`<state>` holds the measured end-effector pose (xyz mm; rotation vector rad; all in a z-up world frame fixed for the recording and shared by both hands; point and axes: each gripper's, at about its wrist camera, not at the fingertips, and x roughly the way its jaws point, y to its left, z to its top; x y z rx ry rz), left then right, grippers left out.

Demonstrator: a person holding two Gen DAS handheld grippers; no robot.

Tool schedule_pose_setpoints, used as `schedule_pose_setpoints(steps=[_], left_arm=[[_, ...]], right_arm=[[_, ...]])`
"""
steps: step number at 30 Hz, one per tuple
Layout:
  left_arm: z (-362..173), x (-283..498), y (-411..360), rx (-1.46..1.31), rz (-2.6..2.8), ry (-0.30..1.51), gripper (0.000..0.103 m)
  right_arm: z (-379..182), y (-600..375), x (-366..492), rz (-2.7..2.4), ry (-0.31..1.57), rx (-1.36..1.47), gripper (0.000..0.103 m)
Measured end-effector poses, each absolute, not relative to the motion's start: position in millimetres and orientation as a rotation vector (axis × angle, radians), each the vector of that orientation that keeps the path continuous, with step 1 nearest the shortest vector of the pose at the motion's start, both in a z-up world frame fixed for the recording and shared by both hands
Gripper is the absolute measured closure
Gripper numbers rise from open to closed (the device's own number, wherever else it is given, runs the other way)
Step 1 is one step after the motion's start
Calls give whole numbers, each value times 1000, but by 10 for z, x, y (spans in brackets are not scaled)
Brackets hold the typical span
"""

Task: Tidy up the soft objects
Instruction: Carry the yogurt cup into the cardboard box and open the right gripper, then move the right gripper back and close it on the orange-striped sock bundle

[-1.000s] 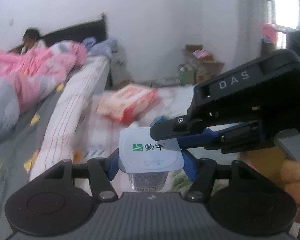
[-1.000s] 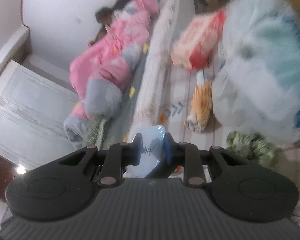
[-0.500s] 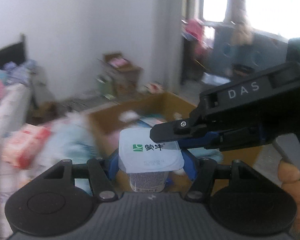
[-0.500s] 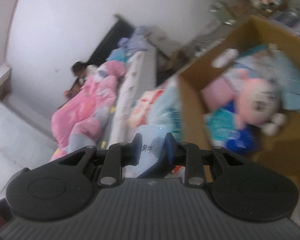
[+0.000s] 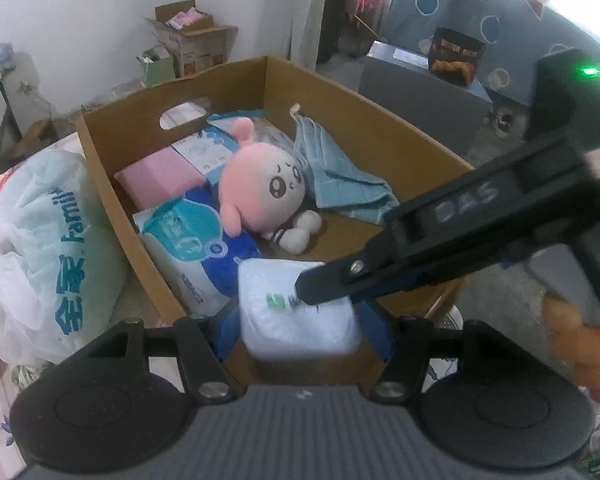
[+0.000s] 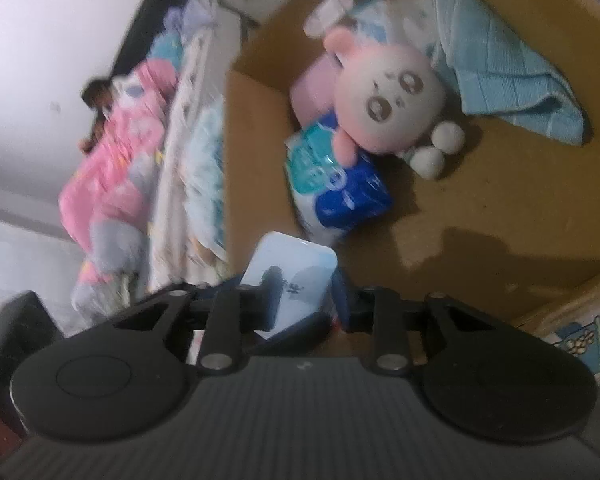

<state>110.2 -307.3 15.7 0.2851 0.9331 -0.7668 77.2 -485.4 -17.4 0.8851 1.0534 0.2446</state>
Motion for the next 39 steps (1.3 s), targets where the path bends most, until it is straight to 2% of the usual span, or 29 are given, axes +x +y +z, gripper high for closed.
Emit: schedule_pose_setpoints(steps=[1, 7, 12, 19, 26, 32, 39], left_arm=[[151, 1104, -3073, 290, -764, 933, 38], [271, 1060, -2976, 274, -763, 891, 37], [428, 1008, -2780, 245, -746, 834, 35], [523, 992, -2268, 183, -659, 802, 34], [434, 1002, -1707, 105, -532, 821, 34], [308, 997, -1411, 53, -468, 859, 34], [244, 917, -1302, 37, -460, 861, 34]], right_arm=[[-217, -4852, 800, 244, 1071, 879, 73], [-222, -4877, 872, 249, 1079, 842, 62], [-224, -4945, 916, 218, 1063, 831, 62], [-134, -4941, 1136, 135, 1005, 676, 62], [-488, -4931, 1408, 156, 1119, 716, 66], [-473, -4762, 1364, 248, 1167, 684, 70], [-466, -4543, 1266, 321, 1223, 658, 67]])
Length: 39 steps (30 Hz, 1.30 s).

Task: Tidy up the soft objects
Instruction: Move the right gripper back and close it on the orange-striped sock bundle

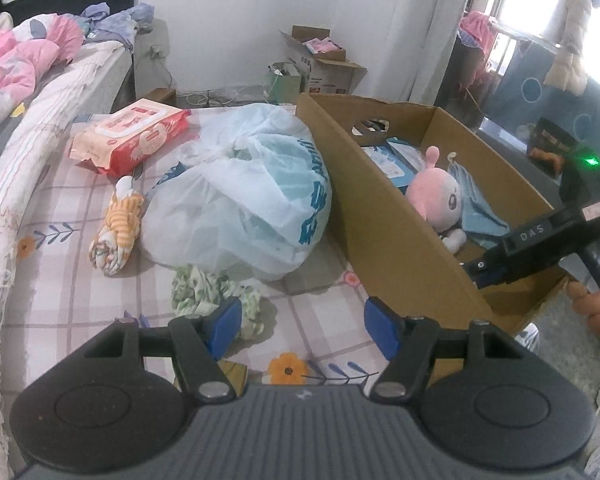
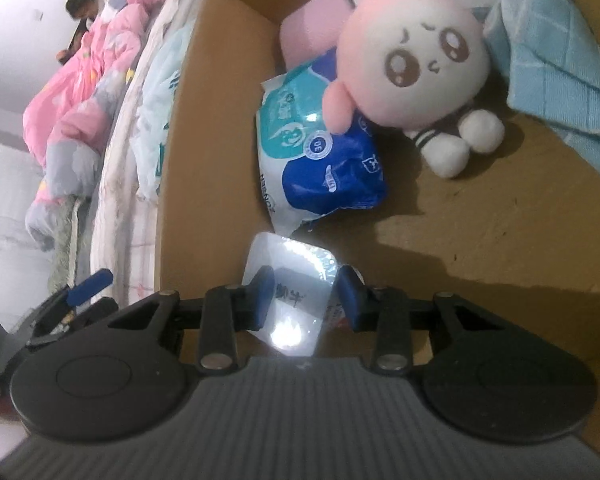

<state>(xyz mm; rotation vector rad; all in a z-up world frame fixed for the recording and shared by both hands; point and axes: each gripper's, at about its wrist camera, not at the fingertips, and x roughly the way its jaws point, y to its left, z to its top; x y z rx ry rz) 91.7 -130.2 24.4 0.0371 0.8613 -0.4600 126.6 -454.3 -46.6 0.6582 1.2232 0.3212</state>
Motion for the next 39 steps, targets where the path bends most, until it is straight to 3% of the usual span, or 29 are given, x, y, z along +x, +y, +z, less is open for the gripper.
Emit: schedule_pose_setpoints(steps=[5, 11, 16, 24, 27, 33, 39], left_arm=[[170, 848, -1223, 44, -435, 864, 32], [133, 800, -1055, 36, -389, 851, 30], [168, 783, -884, 41, -348, 812, 29], [273, 1059, -566, 46, -254, 738, 27], [260, 1224, -504, 78, -212, 706, 27], [90, 1678, -400, 92, -179, 708, 27], [-213, 2121, -326, 59, -169, 762, 30]], right_arm=[[-461, -4594, 1200, 316, 1236, 684, 67], [-220, -4648, 1073, 241, 1134, 630, 49], [217, -4575, 946, 180, 983, 540, 45], [785, -3801, 1173, 368, 840, 505, 30], [841, -3359, 1480, 462, 862, 524, 22], [695, -2437, 2332, 563, 1010, 527, 22], [119, -1791, 3196, 488, 1179, 486, 27]])
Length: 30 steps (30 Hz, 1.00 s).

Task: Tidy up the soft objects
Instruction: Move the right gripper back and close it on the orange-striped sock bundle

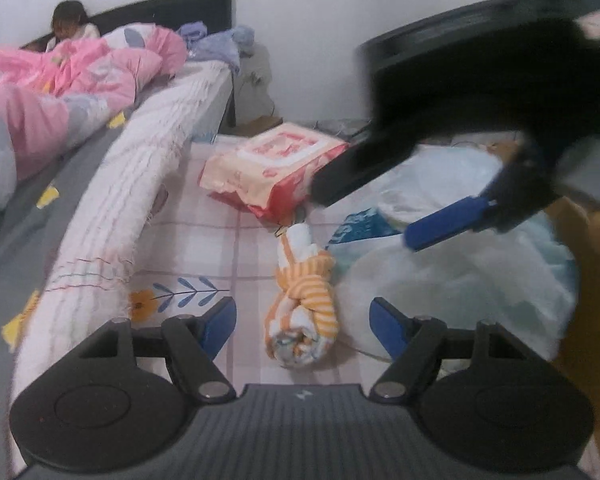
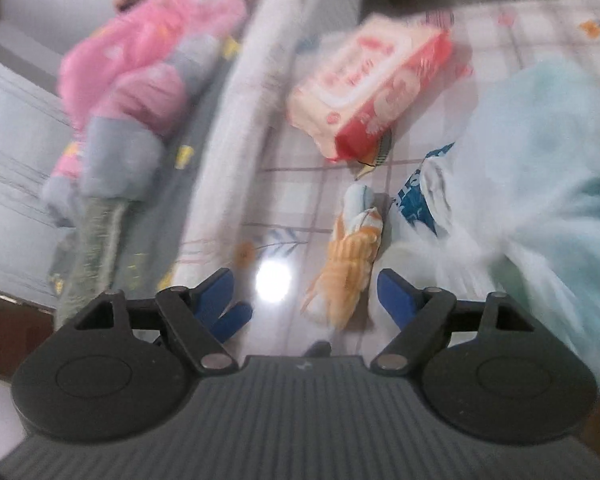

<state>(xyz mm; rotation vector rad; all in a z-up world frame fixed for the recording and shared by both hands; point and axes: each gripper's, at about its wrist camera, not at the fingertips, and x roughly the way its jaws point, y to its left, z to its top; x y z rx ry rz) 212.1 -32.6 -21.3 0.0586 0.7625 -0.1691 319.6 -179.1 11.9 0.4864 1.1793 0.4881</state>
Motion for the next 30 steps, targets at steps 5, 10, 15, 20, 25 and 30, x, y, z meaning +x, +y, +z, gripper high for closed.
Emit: schedule_pose_setpoints(steps=[5, 10, 15, 20, 25, 30], left_arm=[[-457, 2391, -247, 19, -168, 828, 37], [-591, 2525, -244, 3, -182, 868, 49], [-606, 2478, -185, -45, -175, 864, 59], [-411, 2238, -109, -123, -199, 812, 60], [-214, 1984, -104, -155, -219, 797, 60], [9, 1741, -164, -128, -219, 763, 60]], right_arm=[[-145, -1535, 3514, 432, 1228, 389, 31], [-197, -1366, 3664, 425, 1229, 298, 32], [-155, -1354, 3597, 456, 1218, 303, 44], [-232, -1348, 3508, 457, 1246, 343, 52], [-257, -1433, 3348, 482, 1264, 449, 64], [-40, -1566, 3036, 532, 1211, 501, 67]])
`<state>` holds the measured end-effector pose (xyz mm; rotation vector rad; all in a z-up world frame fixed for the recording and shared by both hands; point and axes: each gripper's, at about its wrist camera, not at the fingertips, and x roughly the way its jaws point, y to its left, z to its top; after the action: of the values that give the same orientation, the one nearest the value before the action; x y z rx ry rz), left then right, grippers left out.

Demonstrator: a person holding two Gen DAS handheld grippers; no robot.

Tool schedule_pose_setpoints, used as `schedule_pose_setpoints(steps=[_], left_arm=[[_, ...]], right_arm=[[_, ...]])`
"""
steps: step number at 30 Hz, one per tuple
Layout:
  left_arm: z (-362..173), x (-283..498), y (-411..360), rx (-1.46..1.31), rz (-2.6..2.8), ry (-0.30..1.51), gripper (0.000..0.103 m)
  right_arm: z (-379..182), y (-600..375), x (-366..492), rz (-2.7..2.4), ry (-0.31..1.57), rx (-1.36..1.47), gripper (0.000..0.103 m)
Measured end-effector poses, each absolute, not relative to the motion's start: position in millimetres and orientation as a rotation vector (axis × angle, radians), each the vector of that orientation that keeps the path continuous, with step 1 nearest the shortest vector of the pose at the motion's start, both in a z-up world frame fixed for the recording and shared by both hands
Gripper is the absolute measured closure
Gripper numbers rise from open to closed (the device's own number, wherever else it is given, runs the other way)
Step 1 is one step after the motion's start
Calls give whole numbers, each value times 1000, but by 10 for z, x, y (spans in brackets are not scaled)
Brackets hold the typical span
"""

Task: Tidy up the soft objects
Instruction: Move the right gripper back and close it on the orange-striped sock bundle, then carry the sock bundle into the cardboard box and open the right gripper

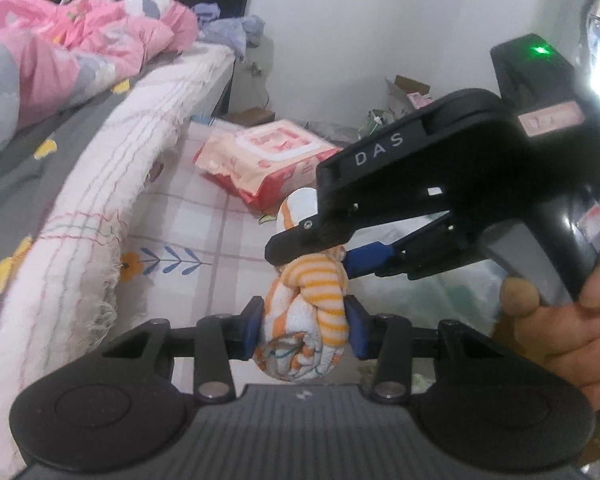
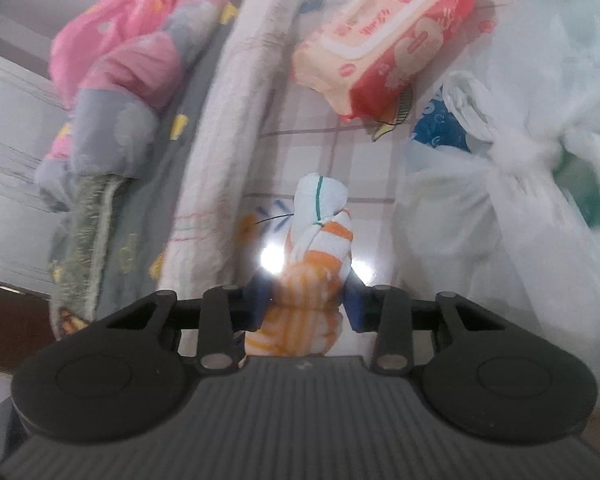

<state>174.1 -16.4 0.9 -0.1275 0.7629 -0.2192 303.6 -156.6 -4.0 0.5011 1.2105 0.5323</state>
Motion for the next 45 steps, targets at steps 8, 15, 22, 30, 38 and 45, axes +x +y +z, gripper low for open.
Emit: schedule_pose_setpoints(steps=[8, 15, 22, 30, 38, 45], left_arm=[[461, 1252, -518, -83, -290, 673, 59], [739, 1028, -1174, -50, -466, 641, 57], [845, 894, -2265, 21, -707, 646, 52], [522, 756, -2924, 119, -824, 713, 41], [393, 954, -2566, 112, -685, 739, 41], [432, 1099, -2284, 68, -586, 744, 41]], right_arm=[[502, -2066, 2412, 574, 1059, 526, 68], [905, -2936, 1793, 504, 925, 537, 69], [1086, -4160, 1147, 338, 832, 590, 70], [589, -5132, 839, 207, 882, 644, 70], [16, -5192, 1168, 214, 1023, 511, 70], [-293, -4837, 1436, 298, 1164, 338, 62]])
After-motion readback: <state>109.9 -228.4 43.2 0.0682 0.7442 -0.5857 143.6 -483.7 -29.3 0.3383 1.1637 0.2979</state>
